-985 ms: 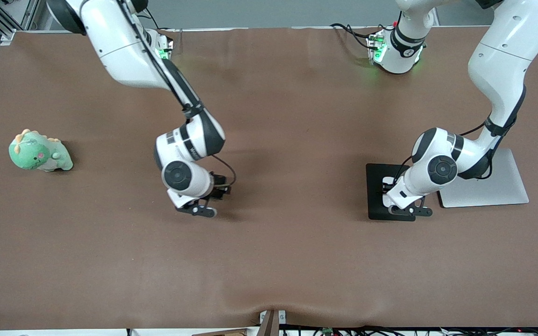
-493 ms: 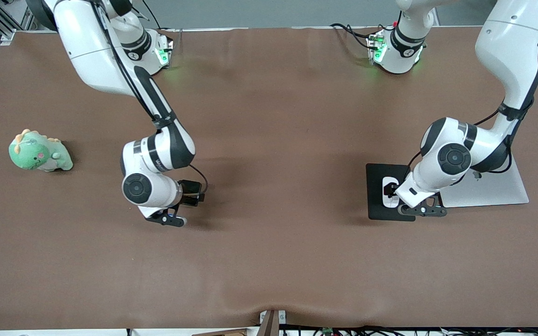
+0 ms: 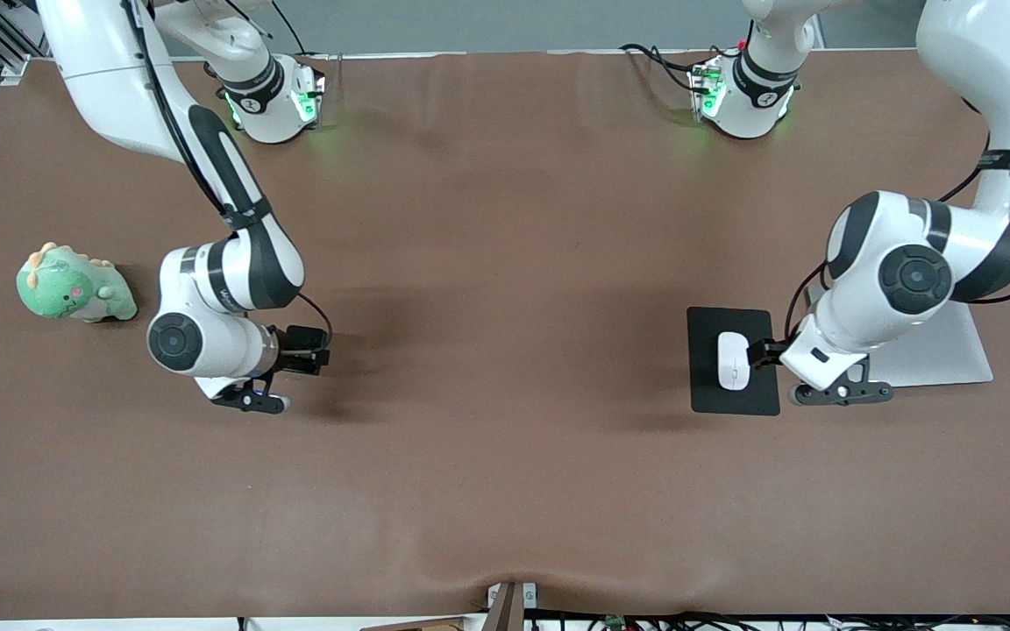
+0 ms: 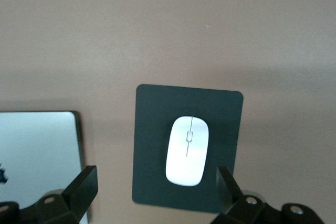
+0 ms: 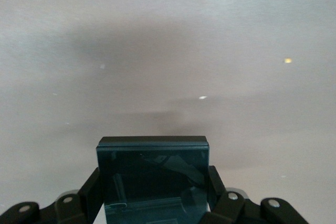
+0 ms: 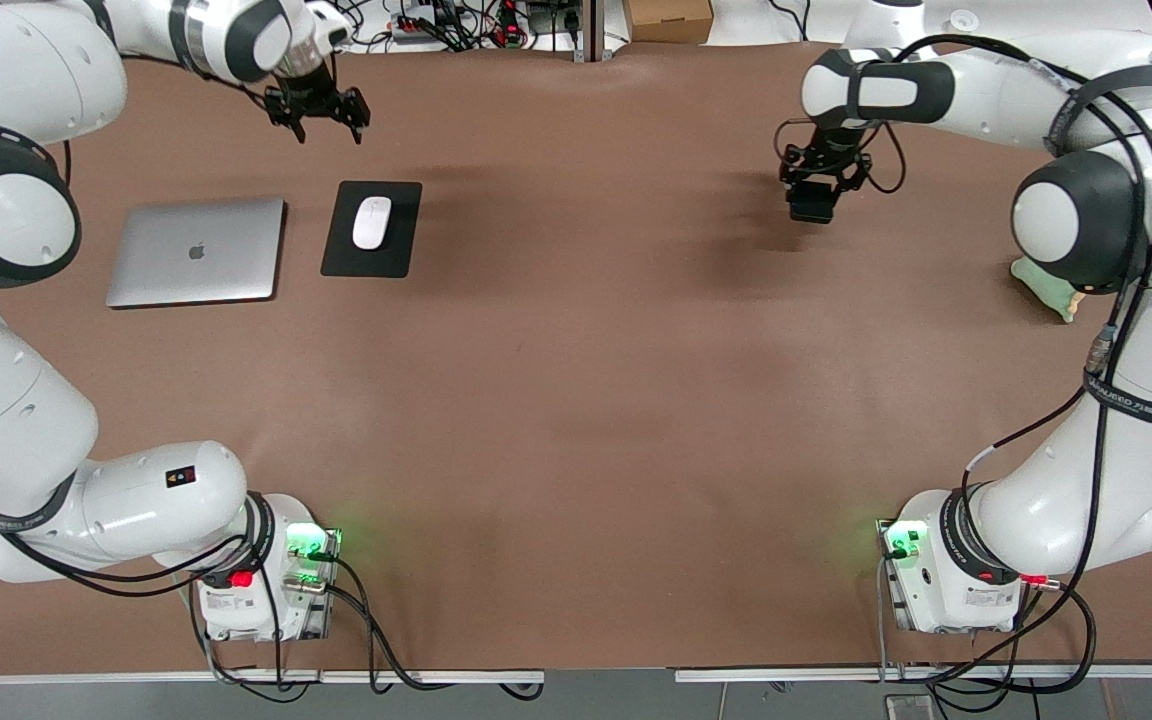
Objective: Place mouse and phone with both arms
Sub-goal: 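Release the mouse while the right gripper carries the phone toward the plush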
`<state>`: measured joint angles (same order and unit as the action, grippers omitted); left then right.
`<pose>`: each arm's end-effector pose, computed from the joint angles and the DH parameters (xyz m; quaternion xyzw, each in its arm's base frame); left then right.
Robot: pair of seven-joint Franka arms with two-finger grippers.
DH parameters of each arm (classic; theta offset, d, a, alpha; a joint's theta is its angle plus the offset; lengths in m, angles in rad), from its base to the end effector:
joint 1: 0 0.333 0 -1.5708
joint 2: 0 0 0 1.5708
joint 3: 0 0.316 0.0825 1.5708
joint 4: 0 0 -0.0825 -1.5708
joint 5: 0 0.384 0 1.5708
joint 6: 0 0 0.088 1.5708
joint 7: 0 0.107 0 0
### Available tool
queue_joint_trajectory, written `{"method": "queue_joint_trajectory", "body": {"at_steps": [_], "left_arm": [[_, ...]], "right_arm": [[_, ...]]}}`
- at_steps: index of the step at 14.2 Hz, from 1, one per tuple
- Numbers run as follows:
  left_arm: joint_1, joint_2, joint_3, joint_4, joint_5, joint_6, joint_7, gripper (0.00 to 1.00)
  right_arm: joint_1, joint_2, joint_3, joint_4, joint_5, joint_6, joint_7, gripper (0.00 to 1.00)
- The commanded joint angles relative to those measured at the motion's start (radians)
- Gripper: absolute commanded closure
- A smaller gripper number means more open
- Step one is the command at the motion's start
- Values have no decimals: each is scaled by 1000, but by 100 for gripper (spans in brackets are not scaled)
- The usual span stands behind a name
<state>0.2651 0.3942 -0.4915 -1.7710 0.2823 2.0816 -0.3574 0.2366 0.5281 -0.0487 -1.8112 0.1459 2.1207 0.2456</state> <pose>0.6328 -0.1050 0.3584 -0.9994 -0.0088 0.0048 0.0333 0.6144 0.1253 0.2338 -0.9906 0.0713 0.1153 0.0208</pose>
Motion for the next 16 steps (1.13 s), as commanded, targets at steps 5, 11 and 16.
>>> {"method": "queue_joint_trajectory", "body": {"at_steps": [5,11,16], "left_arm": [[-44,-121,49,88,-130,-193,29,0],[-233,-284,327,79,-262,-304,195,0],[-285,-371,439,94,-307,-405,300,0]], "right_arm": [[-148,-114,-3,-212,-20,120,-258,100],[-218,-122,-46,-347,-20,249,-400,100],[-217,-122,-80,-413,-23,315,-448,100]]}}
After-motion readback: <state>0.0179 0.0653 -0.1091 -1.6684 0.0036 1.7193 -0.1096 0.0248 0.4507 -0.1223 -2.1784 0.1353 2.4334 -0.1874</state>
